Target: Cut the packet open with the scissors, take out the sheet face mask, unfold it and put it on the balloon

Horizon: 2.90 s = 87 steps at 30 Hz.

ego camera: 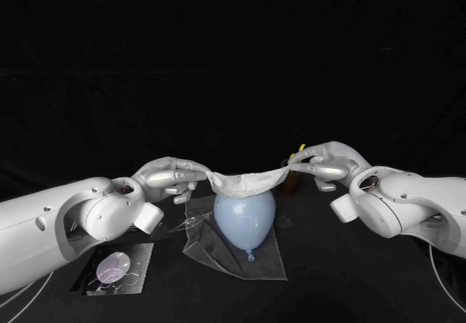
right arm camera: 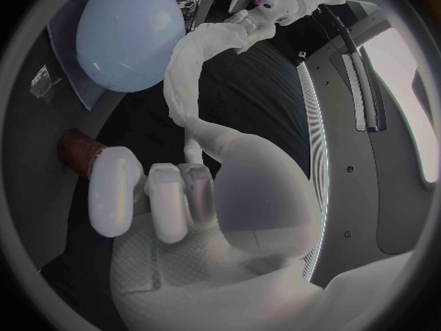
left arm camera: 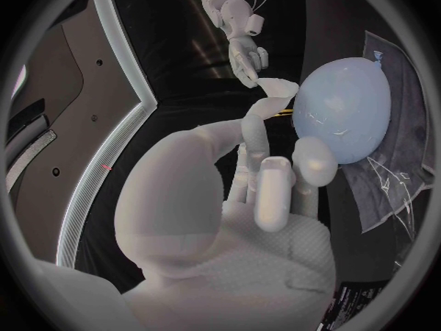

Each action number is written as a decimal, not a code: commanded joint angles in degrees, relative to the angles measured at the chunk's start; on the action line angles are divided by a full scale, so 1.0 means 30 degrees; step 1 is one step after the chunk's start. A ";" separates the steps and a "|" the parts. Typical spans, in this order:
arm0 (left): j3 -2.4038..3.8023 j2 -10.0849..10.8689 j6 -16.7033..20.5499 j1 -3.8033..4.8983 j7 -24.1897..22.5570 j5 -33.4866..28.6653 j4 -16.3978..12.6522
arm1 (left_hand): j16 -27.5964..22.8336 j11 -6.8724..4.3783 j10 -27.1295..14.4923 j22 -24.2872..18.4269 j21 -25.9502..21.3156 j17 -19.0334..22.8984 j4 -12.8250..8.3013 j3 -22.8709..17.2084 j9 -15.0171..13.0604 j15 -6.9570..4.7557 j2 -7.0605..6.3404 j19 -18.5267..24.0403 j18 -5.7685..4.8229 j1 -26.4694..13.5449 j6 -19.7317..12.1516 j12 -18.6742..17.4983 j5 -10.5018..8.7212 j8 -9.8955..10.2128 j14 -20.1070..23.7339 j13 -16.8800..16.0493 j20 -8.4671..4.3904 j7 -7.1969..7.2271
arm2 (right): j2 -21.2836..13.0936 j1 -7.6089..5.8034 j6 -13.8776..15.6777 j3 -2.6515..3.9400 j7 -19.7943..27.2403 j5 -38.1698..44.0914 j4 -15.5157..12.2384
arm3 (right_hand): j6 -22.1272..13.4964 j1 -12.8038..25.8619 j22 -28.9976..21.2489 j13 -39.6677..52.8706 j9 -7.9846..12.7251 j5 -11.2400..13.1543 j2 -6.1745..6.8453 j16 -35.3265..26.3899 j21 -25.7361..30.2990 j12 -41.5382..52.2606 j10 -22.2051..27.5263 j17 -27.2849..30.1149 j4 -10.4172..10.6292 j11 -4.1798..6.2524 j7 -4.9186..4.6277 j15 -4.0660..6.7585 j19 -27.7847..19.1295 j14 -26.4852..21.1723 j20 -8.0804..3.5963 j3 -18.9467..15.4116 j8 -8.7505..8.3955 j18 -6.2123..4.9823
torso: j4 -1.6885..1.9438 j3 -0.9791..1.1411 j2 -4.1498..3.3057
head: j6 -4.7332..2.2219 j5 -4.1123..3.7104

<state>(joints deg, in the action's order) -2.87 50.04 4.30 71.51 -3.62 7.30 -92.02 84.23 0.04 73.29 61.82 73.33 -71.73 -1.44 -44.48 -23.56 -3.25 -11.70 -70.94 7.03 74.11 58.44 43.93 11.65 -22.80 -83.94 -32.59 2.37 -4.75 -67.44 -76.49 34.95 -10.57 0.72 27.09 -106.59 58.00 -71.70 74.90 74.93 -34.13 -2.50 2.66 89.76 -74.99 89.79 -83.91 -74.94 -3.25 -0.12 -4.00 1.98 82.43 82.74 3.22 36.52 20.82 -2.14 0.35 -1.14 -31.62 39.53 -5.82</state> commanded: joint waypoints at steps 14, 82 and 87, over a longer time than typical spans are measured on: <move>0.0080 -0.0486 0.0092 0.0223 -0.0449 -0.0506 0.0049 | 0.0084 -0.0003 0.0048 -0.0051 0.0044 0.0030 -0.0068 -0.0050 -0.3235 -0.0085 0.0261 0.0007 -0.0223 -0.0001 0.0131 -0.0062 0.0080 -0.0031 -0.0492 0.0069 -0.0052 -0.0059 | 0.0750 0.0109 -0.0224 0.0004 0.0102 0.0392 0.0755 | 0.0134 0.0140 0.3560 0.5023 -0.3343 -0.0097 -0.0136 0.0082 0.0064 0.0069 -0.2031 -0.5019 0.0042 0.0100 -0.0030 0.0486 -0.0054 0.2421 -0.0096 0.0139 0.0067 -0.0384 | 0.0003 0.0002 -0.0007 | -0.0114 0.0088; 0.0144 -0.2612 0.1406 0.1315 -0.0389 -0.1120 0.1761 | 0.0061 0.0015 0.0002 -0.0028 0.0056 0.0078 -0.0048 -0.0047 -0.3294 -0.0072 0.0321 0.0000 -0.0229 -0.0081 0.0055 -0.0136 0.0063 -0.0003 -0.0477 0.0135 -0.0048 -0.0078 | 0.5221 0.0487 0.4954 0.0083 -0.3571 1.7562 0.0665 | 0.0911 0.1382 0.2133 0.2047 0.0778 -0.4356 0.3114 -0.0891 0.4319 -0.4516 -0.0275 -0.3143 0.1840 -0.0330 -0.0569 0.0169 -0.1391 0.1983 0.0242 -0.3709 -0.3824 -0.1063 | 0.0008 0.0003 -0.0036 | -0.0563 0.0240; 0.0144 -0.2634 0.1416 0.1315 -0.0377 -0.1121 0.1804 | 0.0061 0.0015 0.0002 -0.0028 0.0056 0.0078 -0.0048 -0.0047 -0.3294 -0.0072 0.0321 0.0000 -0.0229 -0.0081 0.0055 -0.0136 0.0063 -0.0003 -0.0477 0.0135 -0.0048 -0.0078 | 0.5665 0.0588 0.5225 0.0086 -0.4206 1.8098 0.0787 | 0.0980 0.1544 0.2202 0.2125 0.0821 -0.4683 0.3289 -0.0862 0.4194 -0.4407 -0.0324 -0.3195 0.2053 -0.0299 -0.0540 0.0201 -0.1317 0.1998 0.0204 -0.3837 -0.3787 -0.1038 | 0.0012 -0.0001 -0.0019 | -0.0525 0.0235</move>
<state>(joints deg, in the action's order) -2.52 42.29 8.34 75.29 -4.34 4.35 -86.58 84.25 0.33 73.00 61.64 73.32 -71.43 -1.44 -44.47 -24.84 -3.14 -11.39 -70.94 7.03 73.96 58.42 43.72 11.63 -22.61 -84.04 -32.23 2.38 -4.75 -50.61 -74.79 47.89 -10.36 -8.63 77.07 -104.36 60.63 -67.31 74.90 75.02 -31.74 -16.19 11.97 87.02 -62.22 76.33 -83.64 -75.08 2.63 -1.23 -5.71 2.18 78.09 83.93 3.91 24.98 9.28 -5.67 0.38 -1.13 -31.68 37.89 -5.09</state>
